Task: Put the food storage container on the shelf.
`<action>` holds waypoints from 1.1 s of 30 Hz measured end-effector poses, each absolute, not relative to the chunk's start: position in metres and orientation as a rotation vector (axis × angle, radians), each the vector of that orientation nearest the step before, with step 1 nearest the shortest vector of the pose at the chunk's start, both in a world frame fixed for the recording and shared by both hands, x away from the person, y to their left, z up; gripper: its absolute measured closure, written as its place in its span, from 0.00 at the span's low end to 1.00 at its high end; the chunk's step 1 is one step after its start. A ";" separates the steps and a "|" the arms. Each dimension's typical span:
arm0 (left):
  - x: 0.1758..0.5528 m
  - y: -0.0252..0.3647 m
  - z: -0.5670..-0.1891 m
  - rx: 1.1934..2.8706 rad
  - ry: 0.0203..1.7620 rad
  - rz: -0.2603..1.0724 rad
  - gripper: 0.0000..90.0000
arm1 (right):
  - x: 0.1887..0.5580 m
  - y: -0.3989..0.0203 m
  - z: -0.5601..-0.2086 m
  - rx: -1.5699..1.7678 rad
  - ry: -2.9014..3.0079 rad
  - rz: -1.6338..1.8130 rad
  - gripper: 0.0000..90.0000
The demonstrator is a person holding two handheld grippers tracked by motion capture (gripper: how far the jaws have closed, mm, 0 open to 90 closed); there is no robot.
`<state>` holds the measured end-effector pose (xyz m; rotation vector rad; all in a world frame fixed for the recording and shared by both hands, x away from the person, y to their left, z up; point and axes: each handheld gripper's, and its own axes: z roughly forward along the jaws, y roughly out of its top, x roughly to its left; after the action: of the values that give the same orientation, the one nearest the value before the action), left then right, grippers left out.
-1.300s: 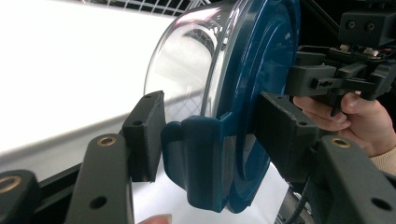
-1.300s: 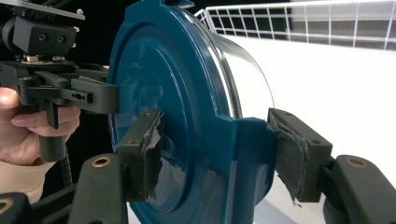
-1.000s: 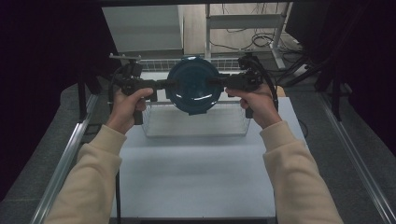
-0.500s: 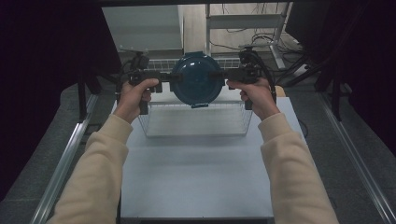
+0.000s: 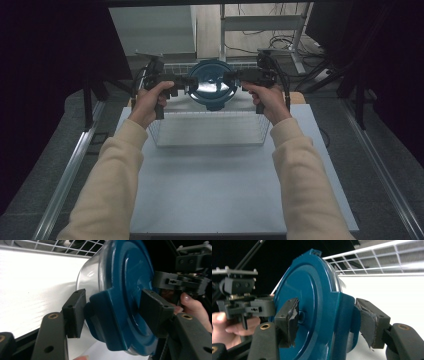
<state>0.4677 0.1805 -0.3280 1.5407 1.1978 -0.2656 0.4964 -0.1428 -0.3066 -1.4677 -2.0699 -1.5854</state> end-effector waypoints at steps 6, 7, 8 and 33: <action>0.480 0.181 -0.339 1.471 1.236 -0.325 0.44 | 0.504 -0.143 -0.315 -1.581 -1.953 -1.547 0.41; 0.482 0.181 -0.340 1.462 1.240 -0.329 0.44 | 0.505 -0.143 -0.316 -1.600 -1.934 -1.539 0.41; 0.482 0.181 -0.341 1.458 1.241 -0.327 0.44 | 0.506 -0.144 -0.318 -1.615 -1.917 -1.530 0.41; 0.411 0.194 -0.327 1.573 1.146 0.075 0.28 | 0.440 -0.171 -0.295 -1.407 -2.343 -1.837 0.19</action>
<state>0.4105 0.1943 -0.3268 1.5729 1.1459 0.0754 0.4398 -0.1714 -0.2950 -1.4074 -2.3428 -1.8372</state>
